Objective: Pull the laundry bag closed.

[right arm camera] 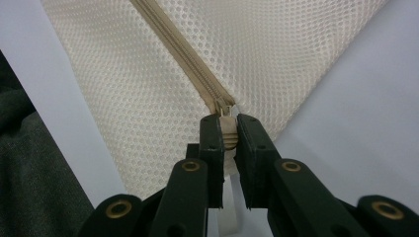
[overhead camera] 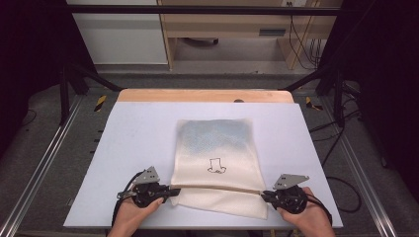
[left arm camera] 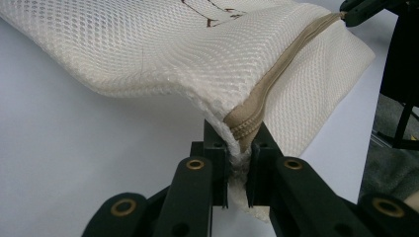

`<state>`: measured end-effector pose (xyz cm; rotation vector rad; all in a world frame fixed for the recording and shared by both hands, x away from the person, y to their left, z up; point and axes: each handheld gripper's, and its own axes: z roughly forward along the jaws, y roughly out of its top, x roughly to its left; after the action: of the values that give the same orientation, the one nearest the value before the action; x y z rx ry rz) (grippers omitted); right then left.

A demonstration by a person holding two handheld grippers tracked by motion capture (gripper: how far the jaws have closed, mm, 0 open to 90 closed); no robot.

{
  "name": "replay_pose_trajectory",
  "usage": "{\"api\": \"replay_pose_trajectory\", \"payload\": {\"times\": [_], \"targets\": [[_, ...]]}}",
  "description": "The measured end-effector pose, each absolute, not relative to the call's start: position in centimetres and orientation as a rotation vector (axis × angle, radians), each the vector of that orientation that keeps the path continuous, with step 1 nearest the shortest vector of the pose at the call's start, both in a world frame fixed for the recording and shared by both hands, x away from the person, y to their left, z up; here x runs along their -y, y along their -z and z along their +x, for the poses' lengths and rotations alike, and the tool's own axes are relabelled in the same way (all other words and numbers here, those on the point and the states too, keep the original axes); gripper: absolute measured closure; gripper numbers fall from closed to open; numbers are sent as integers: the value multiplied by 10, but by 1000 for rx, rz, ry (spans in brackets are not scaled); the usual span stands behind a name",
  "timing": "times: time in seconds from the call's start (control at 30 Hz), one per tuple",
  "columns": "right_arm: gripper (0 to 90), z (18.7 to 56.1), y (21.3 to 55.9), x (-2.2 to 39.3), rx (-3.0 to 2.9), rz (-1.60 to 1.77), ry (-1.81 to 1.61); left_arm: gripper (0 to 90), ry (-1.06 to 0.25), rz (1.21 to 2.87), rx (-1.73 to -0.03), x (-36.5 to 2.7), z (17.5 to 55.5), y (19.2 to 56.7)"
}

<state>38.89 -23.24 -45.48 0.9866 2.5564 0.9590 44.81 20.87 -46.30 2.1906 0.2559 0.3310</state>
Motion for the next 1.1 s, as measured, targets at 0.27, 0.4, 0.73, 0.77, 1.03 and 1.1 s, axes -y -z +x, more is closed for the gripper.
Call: {"api": "replay_pose_trajectory", "payload": {"times": [0.27, 0.4, 0.73, 0.77, 1.03, 1.1], "targets": [[808, 390, 457, 230, -2557, 986, -982, 672, -357, 2176, -296, -214, 448, 461], [736, 390, 457, 231, -2538, 1004, -1011, 582, -371, 2175, -312, -217, 448, 459], [221, 397, 447, 230, -2262, 1063, -1124, 181, -563, 2129, -410, -232, 437, 442], [221, 397, 447, 230, -2262, 1063, -1124, 161, -563, 2129, -410, -232, 437, 442], [80, 403, 434, 255, -1989, 1163, -1175, 69, -748, 2065, -496, -263, 441, 431], [72, 403, 434, 264, -1951, 1187, -1173, 60, -771, 2057, -511, -270, 442, 430]]}}
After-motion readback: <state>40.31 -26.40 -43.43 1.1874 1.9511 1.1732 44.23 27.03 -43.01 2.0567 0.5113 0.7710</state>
